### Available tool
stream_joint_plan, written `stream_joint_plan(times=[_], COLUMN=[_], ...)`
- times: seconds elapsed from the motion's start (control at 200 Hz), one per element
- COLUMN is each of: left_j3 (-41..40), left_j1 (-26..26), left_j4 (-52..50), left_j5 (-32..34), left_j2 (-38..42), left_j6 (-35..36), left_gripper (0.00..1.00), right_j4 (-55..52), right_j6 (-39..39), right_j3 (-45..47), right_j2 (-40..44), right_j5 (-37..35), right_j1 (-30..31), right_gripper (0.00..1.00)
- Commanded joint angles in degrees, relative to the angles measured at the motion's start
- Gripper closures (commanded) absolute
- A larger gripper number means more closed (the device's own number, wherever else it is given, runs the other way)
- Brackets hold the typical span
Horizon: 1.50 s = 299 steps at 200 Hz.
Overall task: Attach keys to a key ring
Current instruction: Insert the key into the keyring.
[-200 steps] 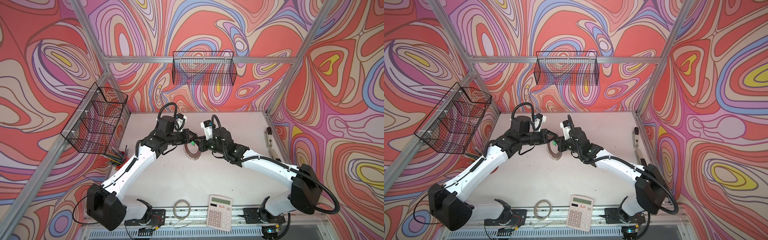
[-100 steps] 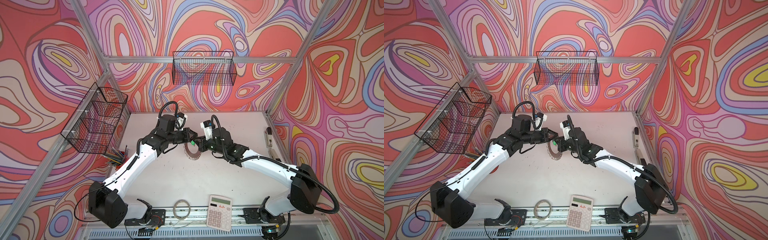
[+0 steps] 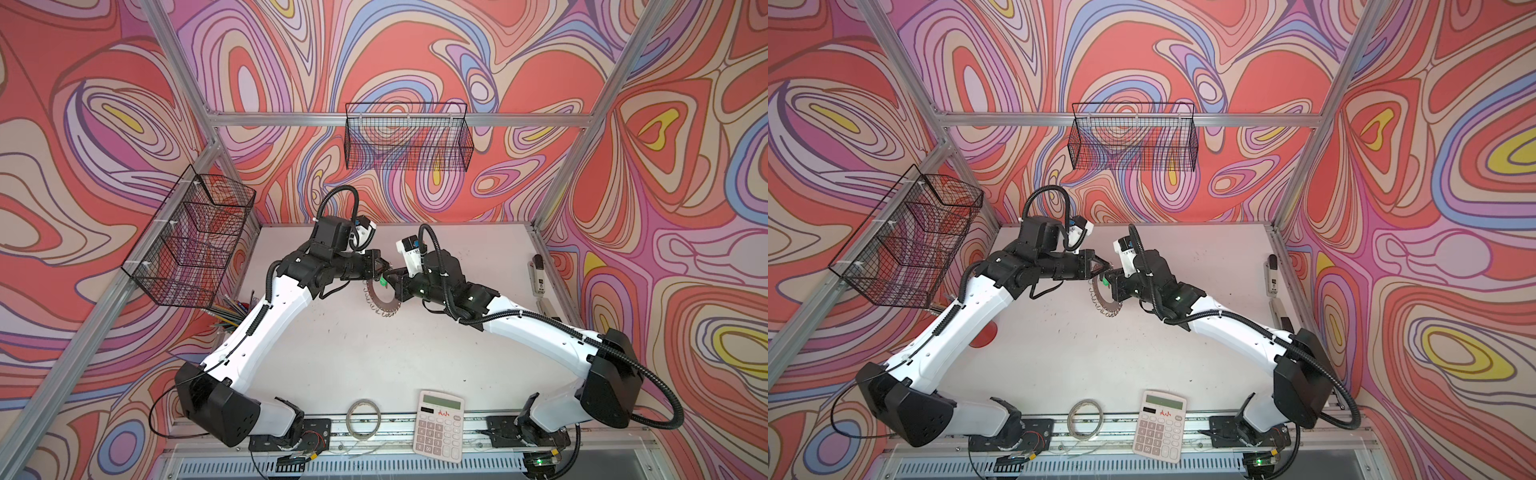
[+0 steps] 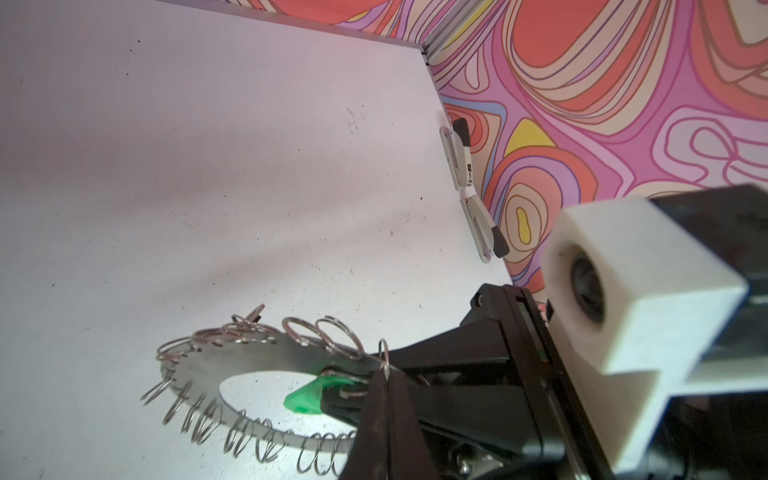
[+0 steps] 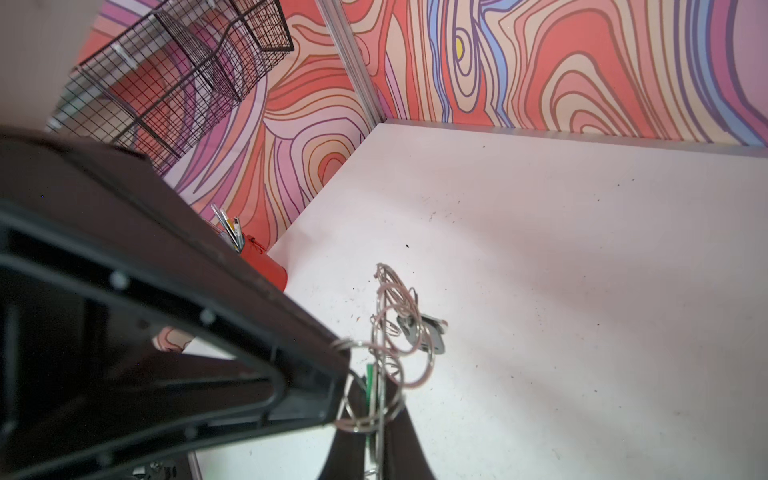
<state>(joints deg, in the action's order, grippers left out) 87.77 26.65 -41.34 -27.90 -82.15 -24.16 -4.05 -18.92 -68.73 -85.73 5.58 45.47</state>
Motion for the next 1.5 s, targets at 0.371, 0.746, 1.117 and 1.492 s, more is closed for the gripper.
stream_joint_plan(times=[0.371, 0.746, 1.117, 1.492], left_j3=[6.9, 8.38, 7.12, 7.19], left_j1=[0.29, 0.53, 1.56, -1.58], left_j4=[-25.68, -32.08, -27.56, -16.31], left_j5=[3.44, 1.11, -0.02, -4.18], left_j2=[-5.51, -8.1, -6.81, 0.2], left_j6=[13.26, 15.89, 14.7, 7.58], left_gripper=[1.0, 1.0, 1.0, 0.74], right_j4=[-9.31, -11.42, -10.72, 0.7], right_j6=[25.84, 34.08, 33.13, 14.65], right_j3=[-2.73, -2.04, -2.55, 5.11], right_j2=[-0.26, -1.38, -2.74, -2.99], right_j5=[-8.47, -5.91, 1.37, 11.08], right_j1=[-0.31, -0.3, -0.3, -0.29], right_gripper=[1.0, 1.0, 1.0, 1.0])
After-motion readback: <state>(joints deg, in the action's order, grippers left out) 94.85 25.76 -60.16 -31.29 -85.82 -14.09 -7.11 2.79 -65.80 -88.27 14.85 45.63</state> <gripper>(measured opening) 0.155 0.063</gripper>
